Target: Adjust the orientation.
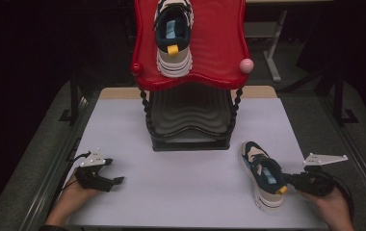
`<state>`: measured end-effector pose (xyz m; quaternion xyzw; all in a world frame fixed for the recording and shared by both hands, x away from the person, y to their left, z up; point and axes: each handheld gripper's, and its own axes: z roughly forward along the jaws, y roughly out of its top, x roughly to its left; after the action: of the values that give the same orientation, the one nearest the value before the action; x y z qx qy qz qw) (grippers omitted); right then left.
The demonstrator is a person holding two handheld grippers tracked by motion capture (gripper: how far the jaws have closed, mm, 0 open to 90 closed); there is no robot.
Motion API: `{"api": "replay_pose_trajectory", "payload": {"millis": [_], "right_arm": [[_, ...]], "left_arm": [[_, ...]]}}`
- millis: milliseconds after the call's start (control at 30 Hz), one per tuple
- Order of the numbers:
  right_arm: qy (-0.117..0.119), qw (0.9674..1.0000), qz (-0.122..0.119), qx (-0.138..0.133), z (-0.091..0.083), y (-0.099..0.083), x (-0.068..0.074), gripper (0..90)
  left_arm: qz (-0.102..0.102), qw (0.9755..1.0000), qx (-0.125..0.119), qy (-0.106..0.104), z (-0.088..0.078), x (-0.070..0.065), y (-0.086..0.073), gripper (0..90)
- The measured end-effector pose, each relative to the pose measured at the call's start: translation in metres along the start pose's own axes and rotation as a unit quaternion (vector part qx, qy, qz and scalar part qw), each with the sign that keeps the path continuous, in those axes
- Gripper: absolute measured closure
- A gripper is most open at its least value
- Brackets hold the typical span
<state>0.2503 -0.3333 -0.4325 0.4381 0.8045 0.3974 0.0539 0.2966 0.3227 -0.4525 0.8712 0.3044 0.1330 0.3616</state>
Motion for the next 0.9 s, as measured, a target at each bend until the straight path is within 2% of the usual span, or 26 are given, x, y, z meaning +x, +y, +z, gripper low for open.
{"api": "replay_pose_trajectory", "payload": {"millis": [233, 367, 467, 567, 600, 633, 700, 900], "right_arm": [[0.032, 0.9992, -0.021, 0.013, 0.009, 0.002, 0.013, 89.7], [0.051, 0.9976, -0.044, 0.020, 0.013, 0.002, 0.022, 89.6], [0.054, 0.9970, -0.051, 0.022, 0.014, 0.003, 0.024, 88.5], [0.051, 0.9980, -0.038, -0.005, 0.007, 0.004, 0.017, 84.2], [0.051, 0.9980, -0.038, -0.005, 0.007, 0.004, 0.017, 84.2], [0.041, 0.9985, -0.032, -0.015, 0.003, 0.004, 0.014, 80.7], [0.039, 0.9984, -0.027, -0.030, -0.002, 0.006, 0.011, 77.4], [0.032, 0.9977, -0.031, -0.052, -0.010, 0.013, 0.009, 71.9]], "left_arm": [[0.000, 1.0000, 0.000, 0.000, 0.000, 0.000, 0.000, 13.1], [0.000, 1.0000, 0.000, 0.000, 0.000, 0.000, 0.000, 13.1], [0.000, 1.0000, 0.000, -0.001, 0.000, 0.000, 0.000, 13.1], [-0.001, 1.0000, 0.000, -0.001, 0.000, 0.000, 0.000, 13.1], [-0.001, 1.0000, 0.000, -0.001, 0.000, 0.000, 0.000, 13.1], [-0.001, 1.0000, 0.000, -0.001, 0.000, 0.000, 0.000, 13.1], [-0.001, 1.0000, 0.000, -0.001, 0.000, 0.000, 0.000, 13.1], [0.000, 1.0000, 0.000, 0.000, 0.000, 0.000, 0.000, 13.1]]}}
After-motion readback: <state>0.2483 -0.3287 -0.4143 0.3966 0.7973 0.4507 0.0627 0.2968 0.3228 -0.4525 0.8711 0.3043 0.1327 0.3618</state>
